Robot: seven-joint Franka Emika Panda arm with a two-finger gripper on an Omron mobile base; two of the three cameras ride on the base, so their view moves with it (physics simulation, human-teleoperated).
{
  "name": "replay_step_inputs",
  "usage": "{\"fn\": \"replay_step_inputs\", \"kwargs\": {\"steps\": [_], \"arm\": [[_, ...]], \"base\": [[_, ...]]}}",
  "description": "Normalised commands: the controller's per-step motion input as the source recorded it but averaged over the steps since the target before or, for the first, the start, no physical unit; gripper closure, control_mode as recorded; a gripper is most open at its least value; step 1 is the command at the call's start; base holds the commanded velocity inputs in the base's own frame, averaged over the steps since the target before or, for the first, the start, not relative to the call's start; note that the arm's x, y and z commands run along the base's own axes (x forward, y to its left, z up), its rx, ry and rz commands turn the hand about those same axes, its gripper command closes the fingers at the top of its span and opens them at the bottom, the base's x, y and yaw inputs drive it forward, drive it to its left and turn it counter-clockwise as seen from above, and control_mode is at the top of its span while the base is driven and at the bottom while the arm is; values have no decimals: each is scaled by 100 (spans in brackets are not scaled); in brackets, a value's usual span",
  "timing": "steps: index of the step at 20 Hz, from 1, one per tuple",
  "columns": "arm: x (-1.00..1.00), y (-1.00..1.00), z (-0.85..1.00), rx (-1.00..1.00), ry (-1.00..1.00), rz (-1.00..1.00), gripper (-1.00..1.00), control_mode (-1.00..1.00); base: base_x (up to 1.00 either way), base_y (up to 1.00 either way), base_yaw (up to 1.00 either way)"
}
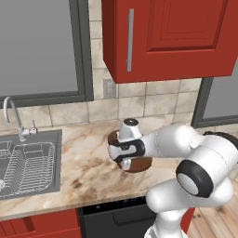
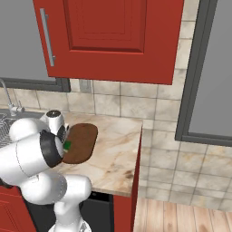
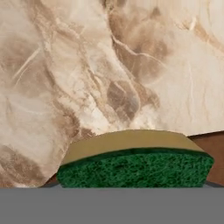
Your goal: Pick up the sponge from the counter and clean the cutting board by briefly scrubbing or pressing down on the cutting board. Once finished, release the sponge.
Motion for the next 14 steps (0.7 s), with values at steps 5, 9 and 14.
{"fn": "replay_step_inputs", "kwargs": {"steps": [5, 9, 14], "arm": [[-40, -33, 4, 11, 16, -10, 100, -100], [-2, -55, 20, 2, 13, -11, 100, -100], [3, -61, 19, 0, 12, -10, 100, -100]], "base": [[0, 0, 0], [0, 0, 0], [0, 0, 0]]}}
